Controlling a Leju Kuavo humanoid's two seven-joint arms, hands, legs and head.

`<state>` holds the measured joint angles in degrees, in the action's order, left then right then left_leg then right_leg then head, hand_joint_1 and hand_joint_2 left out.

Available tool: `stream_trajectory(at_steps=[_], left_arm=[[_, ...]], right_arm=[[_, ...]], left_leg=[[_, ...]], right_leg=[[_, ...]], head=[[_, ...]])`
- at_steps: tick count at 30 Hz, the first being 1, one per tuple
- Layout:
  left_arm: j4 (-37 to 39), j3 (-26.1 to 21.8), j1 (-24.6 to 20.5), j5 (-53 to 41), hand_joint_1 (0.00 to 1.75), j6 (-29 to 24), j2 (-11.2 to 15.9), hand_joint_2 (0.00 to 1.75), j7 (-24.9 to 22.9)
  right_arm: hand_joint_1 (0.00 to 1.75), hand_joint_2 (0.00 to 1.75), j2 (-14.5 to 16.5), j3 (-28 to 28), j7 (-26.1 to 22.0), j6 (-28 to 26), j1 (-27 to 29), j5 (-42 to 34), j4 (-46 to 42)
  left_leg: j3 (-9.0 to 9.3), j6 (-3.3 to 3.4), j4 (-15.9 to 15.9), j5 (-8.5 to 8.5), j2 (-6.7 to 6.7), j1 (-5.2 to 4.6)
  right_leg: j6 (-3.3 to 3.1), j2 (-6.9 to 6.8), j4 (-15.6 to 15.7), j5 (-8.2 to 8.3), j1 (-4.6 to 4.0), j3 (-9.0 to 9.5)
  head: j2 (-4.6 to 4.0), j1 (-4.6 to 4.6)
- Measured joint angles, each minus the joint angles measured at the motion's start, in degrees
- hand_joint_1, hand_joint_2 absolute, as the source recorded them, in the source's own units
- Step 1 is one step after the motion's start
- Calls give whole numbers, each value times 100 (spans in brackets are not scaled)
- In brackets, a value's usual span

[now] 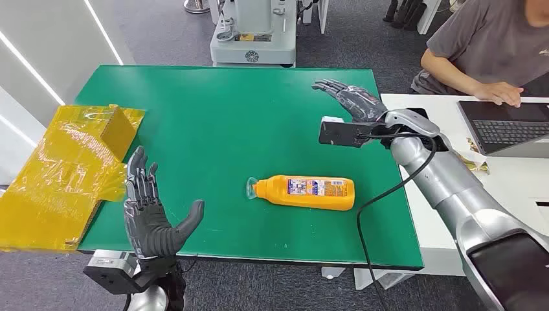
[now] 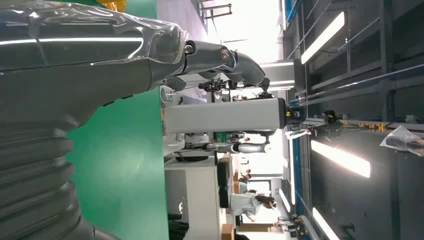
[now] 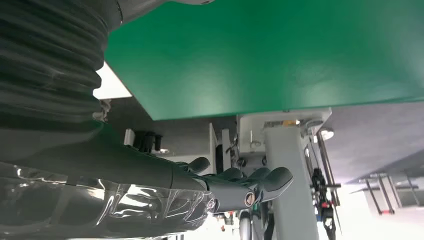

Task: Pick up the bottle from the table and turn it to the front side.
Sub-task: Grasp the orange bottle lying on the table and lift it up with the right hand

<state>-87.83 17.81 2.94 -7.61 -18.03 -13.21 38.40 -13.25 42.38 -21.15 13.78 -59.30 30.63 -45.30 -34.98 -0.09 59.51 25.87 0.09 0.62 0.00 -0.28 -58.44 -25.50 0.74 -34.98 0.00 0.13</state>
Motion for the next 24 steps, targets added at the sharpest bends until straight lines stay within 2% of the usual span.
stream_trajectory(at_steps=[5,8,16,24], left_arm=[[44,3,-15,0,0,-2,22,175,0],[81,12,-25,2,0,-10,35,175,0],[178,27,-168,55,0,-26,38,175,-45],[253,28,-307,86,0,42,42,175,-121]], right_arm=[[0,175,99,127,-14,20,-118,-56,275],[0,175,207,226,-71,218,-230,-212,526],[0,175,720,691,-386,734,-146,-562,1330],[0,175,773,979,-473,846,153,-739,1717]], left_leg=[[-5,0,0,0,-6,-1],[-6,0,1,0,-3,-1],[-3,0,2,-1,-5,1],[-6,1,2,1,-3,-2]], right_leg=[[1,-8,1,-1,1,-1],[1,-6,2,0,1,-1],[0,-6,2,0,-1,-4],[1,-4,5,0,1,-4]], head=[[0,1],[0,1],[0,-1],[0,1]])
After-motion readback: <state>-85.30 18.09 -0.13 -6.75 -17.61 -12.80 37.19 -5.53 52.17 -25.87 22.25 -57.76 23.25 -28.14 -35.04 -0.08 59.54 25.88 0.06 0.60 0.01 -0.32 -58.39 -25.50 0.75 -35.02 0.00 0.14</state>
